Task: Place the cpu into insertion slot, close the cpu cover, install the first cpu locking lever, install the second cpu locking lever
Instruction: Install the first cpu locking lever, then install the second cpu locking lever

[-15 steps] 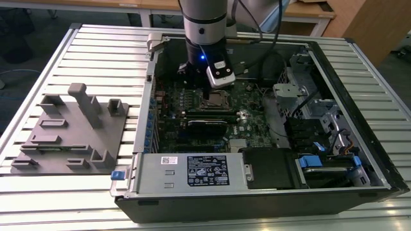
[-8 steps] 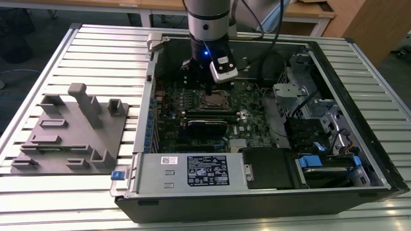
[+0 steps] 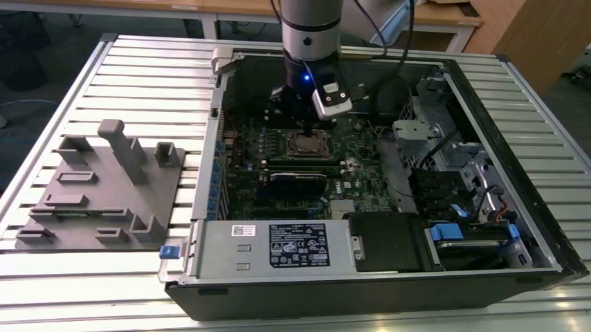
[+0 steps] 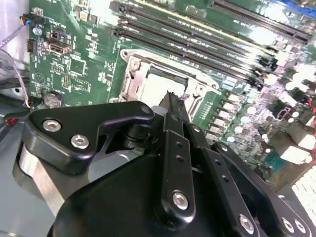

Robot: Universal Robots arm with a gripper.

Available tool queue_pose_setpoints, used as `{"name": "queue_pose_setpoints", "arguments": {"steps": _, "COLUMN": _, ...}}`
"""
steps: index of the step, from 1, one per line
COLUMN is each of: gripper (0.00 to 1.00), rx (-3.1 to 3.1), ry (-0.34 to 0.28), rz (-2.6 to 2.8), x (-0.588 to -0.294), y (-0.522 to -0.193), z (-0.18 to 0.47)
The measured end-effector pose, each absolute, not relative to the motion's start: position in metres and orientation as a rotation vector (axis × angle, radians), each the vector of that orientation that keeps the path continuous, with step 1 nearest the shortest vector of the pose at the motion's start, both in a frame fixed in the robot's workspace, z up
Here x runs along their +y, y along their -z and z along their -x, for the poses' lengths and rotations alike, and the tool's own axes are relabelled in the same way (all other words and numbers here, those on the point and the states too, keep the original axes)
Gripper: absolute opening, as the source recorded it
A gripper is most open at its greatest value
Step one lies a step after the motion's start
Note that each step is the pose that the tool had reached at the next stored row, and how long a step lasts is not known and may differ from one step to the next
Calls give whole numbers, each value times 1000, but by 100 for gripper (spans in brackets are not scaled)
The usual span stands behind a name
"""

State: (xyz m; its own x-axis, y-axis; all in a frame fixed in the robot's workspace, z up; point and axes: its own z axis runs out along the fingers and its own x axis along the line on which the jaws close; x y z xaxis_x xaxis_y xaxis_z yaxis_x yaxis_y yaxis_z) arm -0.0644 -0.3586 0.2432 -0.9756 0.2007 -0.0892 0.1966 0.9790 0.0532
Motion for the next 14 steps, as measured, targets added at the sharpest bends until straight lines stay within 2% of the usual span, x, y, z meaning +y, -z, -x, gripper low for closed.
{"name": "queue_pose_setpoints", "arguments": {"steps": 14, "gripper": 10, "rx": 3032, "ry": -68, "rz": -298, "x": -351, "y": -239, "z": 60}}
